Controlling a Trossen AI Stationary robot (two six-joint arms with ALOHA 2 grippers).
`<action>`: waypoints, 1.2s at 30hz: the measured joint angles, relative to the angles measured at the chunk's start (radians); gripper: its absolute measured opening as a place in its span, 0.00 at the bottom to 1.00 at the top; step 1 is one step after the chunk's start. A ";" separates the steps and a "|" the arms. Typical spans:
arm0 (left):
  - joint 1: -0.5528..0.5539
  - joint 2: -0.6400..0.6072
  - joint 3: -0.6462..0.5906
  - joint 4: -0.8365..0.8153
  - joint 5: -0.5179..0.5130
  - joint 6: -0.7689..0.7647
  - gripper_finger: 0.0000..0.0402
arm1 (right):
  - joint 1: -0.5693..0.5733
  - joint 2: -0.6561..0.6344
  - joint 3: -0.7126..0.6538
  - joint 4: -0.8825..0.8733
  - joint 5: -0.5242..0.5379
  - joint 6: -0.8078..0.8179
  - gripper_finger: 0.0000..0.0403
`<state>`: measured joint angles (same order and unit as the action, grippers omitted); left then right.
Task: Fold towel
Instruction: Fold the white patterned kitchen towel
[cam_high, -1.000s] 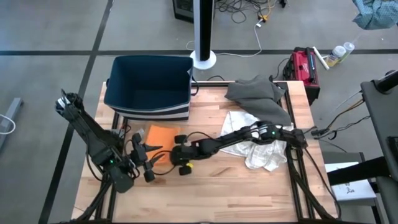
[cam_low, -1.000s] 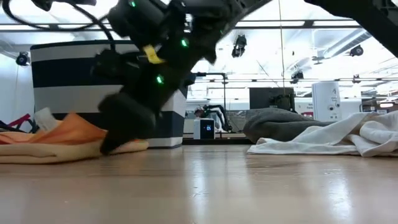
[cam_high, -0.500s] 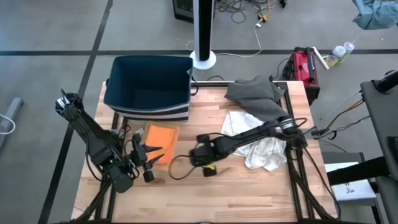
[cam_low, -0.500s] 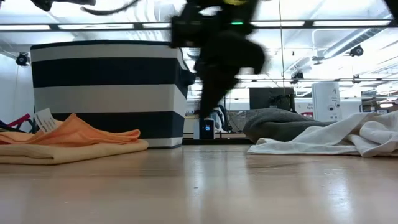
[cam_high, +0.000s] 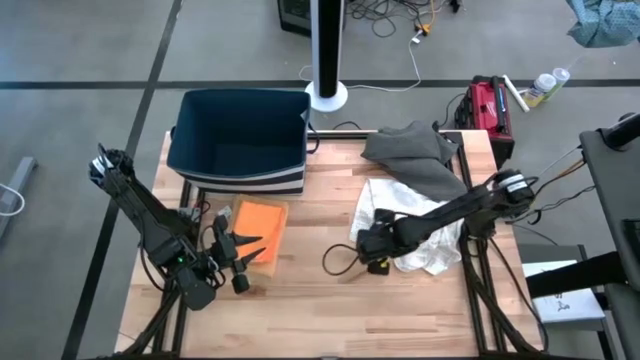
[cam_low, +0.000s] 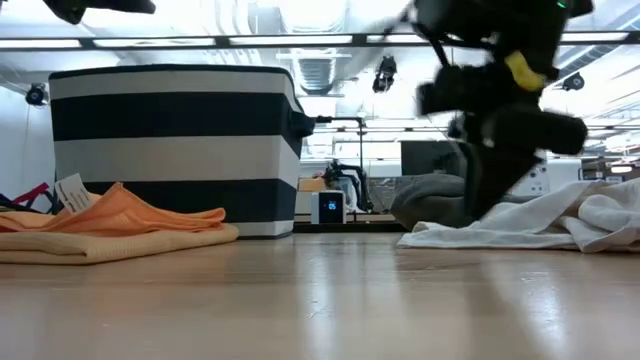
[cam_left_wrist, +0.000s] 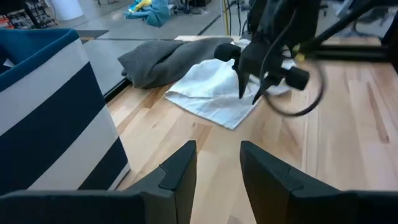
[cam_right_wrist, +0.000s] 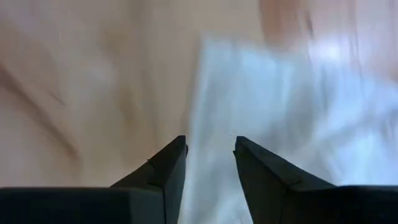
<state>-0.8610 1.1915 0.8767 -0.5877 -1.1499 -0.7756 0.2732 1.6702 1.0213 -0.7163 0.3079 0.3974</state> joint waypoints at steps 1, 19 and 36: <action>0.003 0.000 -0.016 0.028 -0.016 0.006 0.29 | -0.001 -0.019 -0.015 -0.039 0.030 0.028 0.35; 0.312 0.002 -0.270 0.669 0.262 0.336 0.28 | 0.034 -0.231 -0.290 0.048 0.054 -0.080 0.38; 0.378 0.002 -0.317 0.823 0.297 0.512 0.28 | 0.034 -0.118 -0.287 0.090 0.042 -0.123 0.30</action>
<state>-0.4832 1.1934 0.5598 0.2355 -0.8524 -0.2631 0.3077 1.5519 0.7345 -0.6265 0.3500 0.2748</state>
